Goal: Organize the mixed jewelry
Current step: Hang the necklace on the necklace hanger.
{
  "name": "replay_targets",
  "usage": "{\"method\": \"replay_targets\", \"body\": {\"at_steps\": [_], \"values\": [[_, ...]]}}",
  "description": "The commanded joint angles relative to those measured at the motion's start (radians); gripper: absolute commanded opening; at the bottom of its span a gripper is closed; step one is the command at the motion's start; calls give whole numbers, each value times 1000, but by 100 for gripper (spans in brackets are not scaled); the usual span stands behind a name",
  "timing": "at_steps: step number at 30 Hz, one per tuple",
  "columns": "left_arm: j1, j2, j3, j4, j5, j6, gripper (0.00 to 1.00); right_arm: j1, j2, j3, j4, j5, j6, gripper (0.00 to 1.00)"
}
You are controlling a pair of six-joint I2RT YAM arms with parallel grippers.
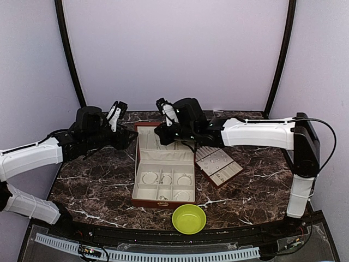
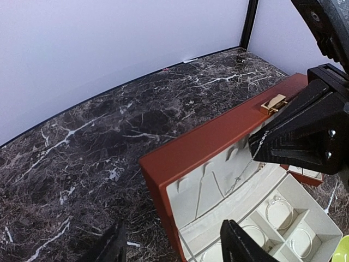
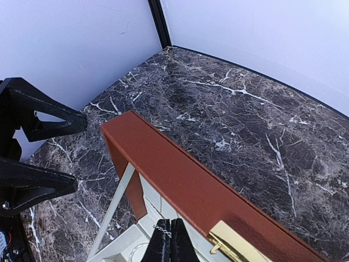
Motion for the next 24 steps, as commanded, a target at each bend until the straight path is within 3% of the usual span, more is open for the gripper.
{"method": "replay_targets", "body": {"at_steps": [1, 9, 16, 24], "values": [[28, 28, 43, -5, 63, -39, 62, 8, 24, 53, -25, 50, 24, 0], [40, 119, 72, -2, 123, -85, 62, 13, 50, 89, -40, 76, 62, 0], [41, 178, 83, -15, 131, -94, 52, 19, 62, 130, -78, 102, 81, 0], [38, 40, -33, 70, 82, -39, 48, 23, 69, 208, -231, 93, 98, 0]]}}
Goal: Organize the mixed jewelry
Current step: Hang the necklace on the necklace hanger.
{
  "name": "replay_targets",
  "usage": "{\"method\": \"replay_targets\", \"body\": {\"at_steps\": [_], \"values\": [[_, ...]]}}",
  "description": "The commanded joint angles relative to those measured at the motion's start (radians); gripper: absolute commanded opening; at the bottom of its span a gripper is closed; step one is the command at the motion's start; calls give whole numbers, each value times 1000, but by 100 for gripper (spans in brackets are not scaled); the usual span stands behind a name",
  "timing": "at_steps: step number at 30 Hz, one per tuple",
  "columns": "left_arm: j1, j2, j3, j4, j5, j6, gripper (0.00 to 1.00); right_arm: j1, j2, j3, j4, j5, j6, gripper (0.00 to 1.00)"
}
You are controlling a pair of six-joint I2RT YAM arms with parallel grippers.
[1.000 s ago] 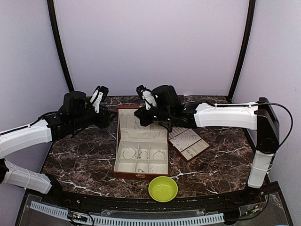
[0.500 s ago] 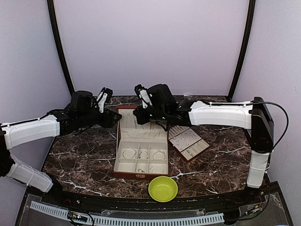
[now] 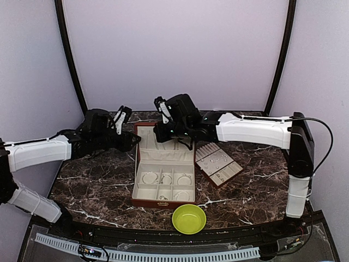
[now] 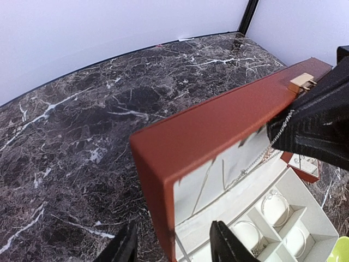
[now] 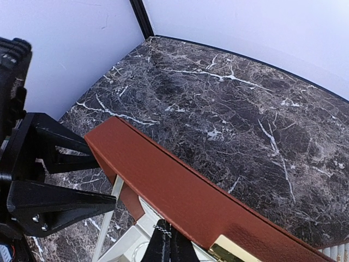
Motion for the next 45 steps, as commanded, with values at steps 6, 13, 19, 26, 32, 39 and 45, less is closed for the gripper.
{"method": "replay_targets", "body": {"at_steps": [6, 13, 19, 26, 32, 39, 45], "values": [[-19, -190, -112, 199, 139, 140, 46, -1, -5, 82, -137, -2, -2, 0], [-69, -83, -23, 204, 183, 166, 37, -14, -19, 65, -112, -61, 2, 0], [-102, 12, 26, 201, 167, 183, 26, -23, -51, 17, -59, -93, 15, 0], [-118, 58, 38, 203, 130, 185, 23, -33, -70, -9, -39, -104, 18, 0], [-135, 112, 63, 187, 71, 182, 19, -38, -85, -25, -18, -119, 22, 0], [-137, 140, 72, 189, 15, 167, 18, -39, -102, -41, 1, -138, 28, 0], [-140, 133, 36, 274, 112, 158, 19, -39, -98, -39, 1, -147, 32, 0]]}}
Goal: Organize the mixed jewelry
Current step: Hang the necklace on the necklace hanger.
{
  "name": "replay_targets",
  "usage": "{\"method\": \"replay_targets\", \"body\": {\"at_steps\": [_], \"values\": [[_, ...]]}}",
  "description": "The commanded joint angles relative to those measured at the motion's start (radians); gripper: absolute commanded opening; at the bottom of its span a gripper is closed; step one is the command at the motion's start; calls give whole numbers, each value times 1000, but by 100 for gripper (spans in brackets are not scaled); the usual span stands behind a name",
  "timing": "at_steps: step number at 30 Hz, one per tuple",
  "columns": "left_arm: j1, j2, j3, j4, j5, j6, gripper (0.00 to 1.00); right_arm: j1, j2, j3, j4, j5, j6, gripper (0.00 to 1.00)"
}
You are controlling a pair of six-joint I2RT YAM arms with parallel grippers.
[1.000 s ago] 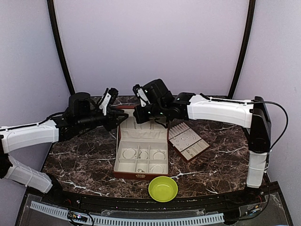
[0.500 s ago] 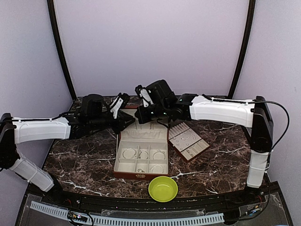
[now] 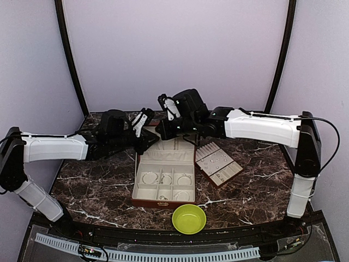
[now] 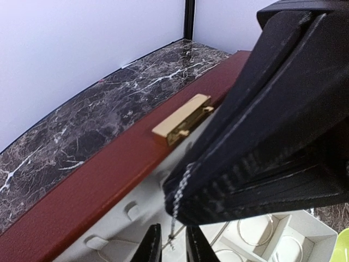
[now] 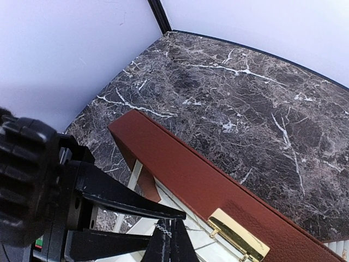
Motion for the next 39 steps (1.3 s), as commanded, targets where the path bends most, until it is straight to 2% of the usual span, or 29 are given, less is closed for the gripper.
{"method": "replay_targets", "body": {"at_steps": [1, 5, 7, 10, 12, 20, 26, 29, 33, 39], "values": [[-6, -14, -16, 87, 61, -12, 19, -5, -32, -11, 43, -15, 13, 0], [-7, -1, -10, 93, 72, -15, 19, -5, -35, -16, 43, -18, 16, 0], [-6, 3, -11, 100, 73, -18, 14, -5, -35, -17, 43, -18, 17, 0], [-6, 0, -14, 101, 40, -24, 2, -5, -39, -27, 51, -20, 21, 0], [-6, -8, -22, 105, 12, -31, 0, -5, -45, -45, 64, -19, 26, 0], [-7, -21, -39, 111, -54, -53, 0, -10, -101, -165, 158, -20, 34, 1], [-7, -24, -41, 119, -47, -53, 0, -15, -164, -292, 291, -79, 19, 19], [-6, -28, -49, 125, -42, -53, 0, -18, -176, -348, 352, -68, 5, 25], [-6, -38, -59, 134, -36, -53, 0, -17, -171, -407, 438, -56, -20, 26], [-6, -60, -75, 143, -26, -50, 0, -14, -160, -482, 609, -48, -49, 21]]}}
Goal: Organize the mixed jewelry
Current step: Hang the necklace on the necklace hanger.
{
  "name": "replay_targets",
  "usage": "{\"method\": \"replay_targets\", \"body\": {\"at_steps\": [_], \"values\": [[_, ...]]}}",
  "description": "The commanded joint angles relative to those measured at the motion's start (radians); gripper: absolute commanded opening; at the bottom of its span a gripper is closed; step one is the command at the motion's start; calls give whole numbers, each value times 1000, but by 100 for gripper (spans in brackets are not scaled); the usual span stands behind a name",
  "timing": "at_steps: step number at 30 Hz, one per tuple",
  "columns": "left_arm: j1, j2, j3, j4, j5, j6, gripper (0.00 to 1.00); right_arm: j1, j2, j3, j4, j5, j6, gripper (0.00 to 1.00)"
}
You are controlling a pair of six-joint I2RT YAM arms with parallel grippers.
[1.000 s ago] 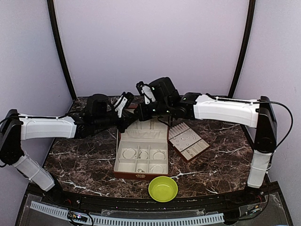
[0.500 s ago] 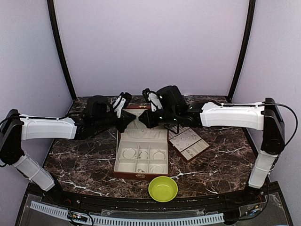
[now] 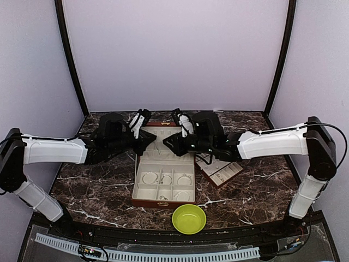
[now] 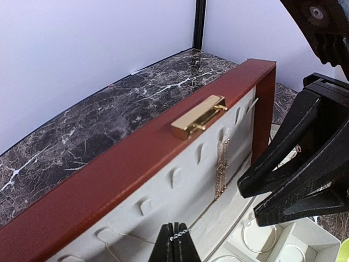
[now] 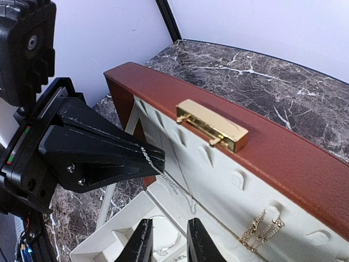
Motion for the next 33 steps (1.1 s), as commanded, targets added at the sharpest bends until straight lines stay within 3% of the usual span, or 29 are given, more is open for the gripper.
{"method": "replay_targets", "body": {"at_steps": [1, 33], "values": [[-4, -53, -18, 35, 12, -6, 0, 1, -2, -35, 196, 16, -36, 21], [-5, -84, -31, 40, 17, -9, 0, 32, 191, 93, 234, 37, -92, 14]]}}
